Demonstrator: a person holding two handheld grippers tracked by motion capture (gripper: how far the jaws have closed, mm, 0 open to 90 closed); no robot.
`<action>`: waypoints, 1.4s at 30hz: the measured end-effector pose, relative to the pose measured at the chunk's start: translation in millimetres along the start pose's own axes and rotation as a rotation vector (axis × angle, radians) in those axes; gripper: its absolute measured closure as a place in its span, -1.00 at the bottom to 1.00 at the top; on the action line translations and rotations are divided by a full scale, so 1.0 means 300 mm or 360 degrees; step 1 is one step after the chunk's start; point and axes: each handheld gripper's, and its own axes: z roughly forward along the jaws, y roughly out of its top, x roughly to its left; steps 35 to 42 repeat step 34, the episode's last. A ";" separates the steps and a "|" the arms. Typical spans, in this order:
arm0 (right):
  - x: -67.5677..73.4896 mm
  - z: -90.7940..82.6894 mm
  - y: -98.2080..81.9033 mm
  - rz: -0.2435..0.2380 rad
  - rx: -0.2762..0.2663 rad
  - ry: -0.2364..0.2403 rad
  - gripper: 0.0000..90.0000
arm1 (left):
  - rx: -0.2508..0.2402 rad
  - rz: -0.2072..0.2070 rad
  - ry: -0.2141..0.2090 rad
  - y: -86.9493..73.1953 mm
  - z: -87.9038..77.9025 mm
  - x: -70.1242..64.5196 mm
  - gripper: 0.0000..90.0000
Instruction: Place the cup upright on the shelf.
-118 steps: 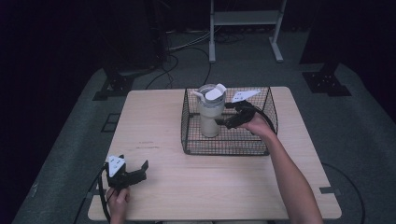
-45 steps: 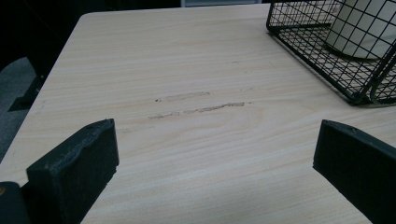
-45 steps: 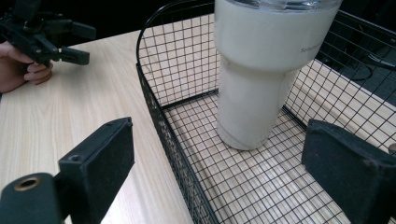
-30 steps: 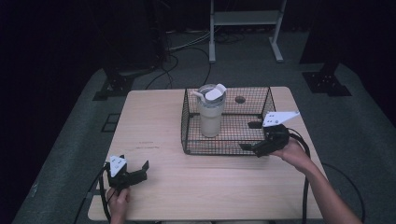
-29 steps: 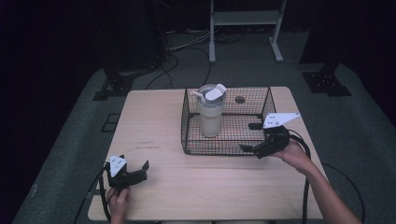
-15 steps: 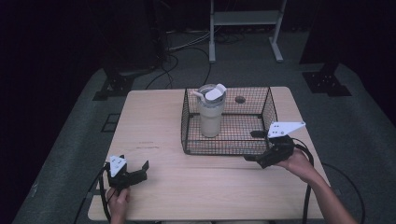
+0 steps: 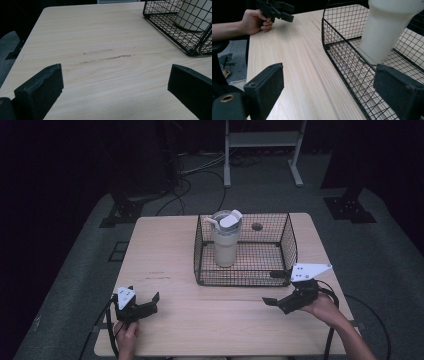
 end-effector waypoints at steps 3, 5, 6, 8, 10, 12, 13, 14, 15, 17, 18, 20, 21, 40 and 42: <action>0.007 -0.004 -0.010 0.0003 -0.0015 0.0001 -0.80 | 0.0000 0.0003 0.0000 0.000 0.000 -0.001 -1.00; 0.014 -0.007 -0.021 0.0011 -0.0022 0.0006 -0.80 | 0.0001 0.0003 -0.0001 0.000 0.000 0.000 -1.00; 0.020 -0.009 -0.033 0.0013 -0.0019 0.0008 -0.80 | 0.0001 0.0004 -0.0001 0.000 0.000 0.000 -1.00; 0.023 -0.009 -0.038 0.0013 -0.0018 0.0007 -0.80 | 0.0000 0.0004 -0.0001 0.000 0.000 0.000 -1.00; 0.029 -0.011 -0.056 0.0025 -0.0030 0.0009 -0.80 | 0.0000 0.0003 0.0000 0.000 0.000 -0.001 -1.00; 0.031 -0.011 -0.063 0.0029 -0.0037 0.0008 -0.80 | -0.0001 0.0005 -0.0001 0.000 0.000 -0.001 -1.00; 0.033 -0.012 -0.075 0.0033 -0.0033 0.0008 -0.80 | -0.0002 0.0005 -0.0001 0.000 0.000 -0.001 -1.00; 0.035 -0.011 -0.082 0.0037 -0.0039 0.0008 -0.80 | -0.0001 0.0005 -0.0001 0.000 0.000 -0.001 -1.00; 0.035 -0.011 -0.082 0.0037 -0.0039 0.0008 -0.80 | -0.0001 0.0005 -0.0001 0.000 0.000 -0.001 -1.00; 0.040 -0.012 -0.105 0.0047 -0.0034 0.0006 -0.80 | -0.0001 0.0007 -0.0001 0.000 0.000 -0.001 -1.00; 0.041 -0.013 -0.110 0.0046 -0.0028 0.0007 -0.80 | -0.0001 0.0006 -0.0001 0.000 0.000 -0.001 -1.00; 0.043 -0.013 -0.117 0.0050 -0.0032 0.0007 -0.80 | -0.0001 0.0006 0.0000 0.000 0.000 -0.001 -1.00; 0.046 -0.013 -0.131 0.0059 -0.0035 0.0003 -0.80 | 0.0001 0.0006 0.0000 0.000 0.000 -0.001 -1.00; 0.072 -0.016 -0.227 0.0163 -0.0120 -0.0108 -0.80 | 0.0008 0.0005 -0.0002 0.001 0.000 0.000 -1.00; 0.072 -0.016 -0.227 0.0163 -0.0120 -0.0108 -0.80 | 0.0008 0.0005 -0.0002 0.001 0.000 0.000 -1.00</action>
